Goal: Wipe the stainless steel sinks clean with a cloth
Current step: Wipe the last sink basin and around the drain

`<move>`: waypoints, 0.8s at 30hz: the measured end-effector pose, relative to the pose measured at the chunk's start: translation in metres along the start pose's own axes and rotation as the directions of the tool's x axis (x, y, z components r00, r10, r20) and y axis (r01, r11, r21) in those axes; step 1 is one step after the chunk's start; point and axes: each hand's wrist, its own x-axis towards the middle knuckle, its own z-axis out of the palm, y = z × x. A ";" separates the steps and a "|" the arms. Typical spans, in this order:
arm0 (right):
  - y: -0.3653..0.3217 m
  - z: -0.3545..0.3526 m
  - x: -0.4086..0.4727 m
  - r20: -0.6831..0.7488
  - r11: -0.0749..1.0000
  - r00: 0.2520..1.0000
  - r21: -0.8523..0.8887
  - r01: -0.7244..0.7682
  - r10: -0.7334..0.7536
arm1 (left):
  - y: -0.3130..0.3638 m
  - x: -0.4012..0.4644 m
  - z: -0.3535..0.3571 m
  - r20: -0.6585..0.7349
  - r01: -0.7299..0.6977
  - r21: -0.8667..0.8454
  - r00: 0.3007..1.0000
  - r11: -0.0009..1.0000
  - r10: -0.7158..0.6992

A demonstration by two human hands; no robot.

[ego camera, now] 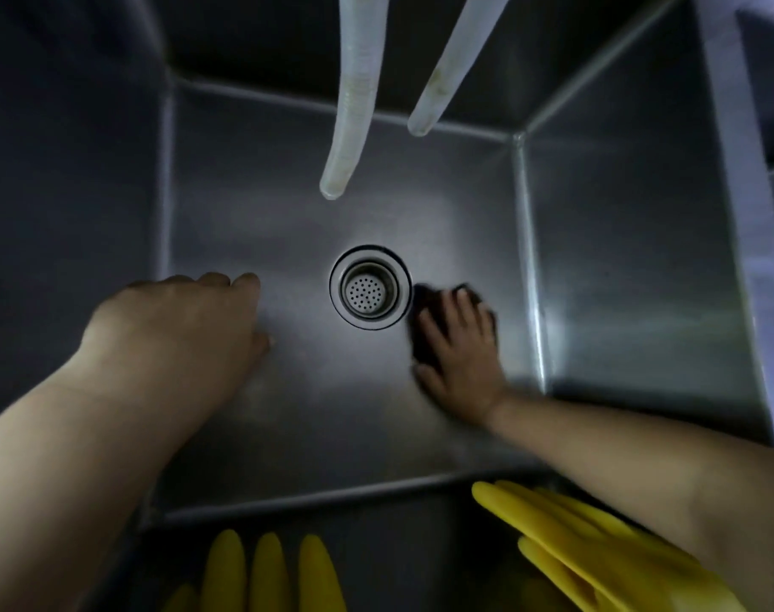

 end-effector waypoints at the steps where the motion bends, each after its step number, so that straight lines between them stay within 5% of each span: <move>1: -0.012 0.006 -0.010 -0.012 0.991 0.991 0.010 0.131 -0.130 | -0.001 0.000 -0.001 -0.003 0.000 -0.016 1.000 1.000 0.000; 6: -0.004 0.013 -0.024 0.060 0.872 0.871 -0.017 0.490 -0.488 | -0.005 0.002 0.001 -0.051 -0.002 -0.071 0.999 0.997 -0.002; 12: 0.050 -0.007 -0.033 0.103 0.998 0.995 -0.056 -0.003 0.008 | -0.005 0.006 0.011 -0.056 -0.024 -0.062 0.998 0.998 0.020; 16: 0.040 -0.004 -0.052 0.160 0.994 0.984 -0.089 -0.063 0.077 | -0.006 0.009 0.012 -0.050 -0.011 -0.031 0.999 0.999 0.009; 19: 0.032 -0.004 -0.066 0.209 0.971 0.956 -0.078 0.227 -0.207 | -0.005 0.009 0.008 -0.051 0.008 -0.030 0.999 1.000 -0.009; 24: 0.014 0.000 -0.055 0.201 0.725 0.718 -0.051 0.687 -0.666 | -0.004 0.003 -0.002 -0.066 0.036 -0.019 0.997 0.999 -0.038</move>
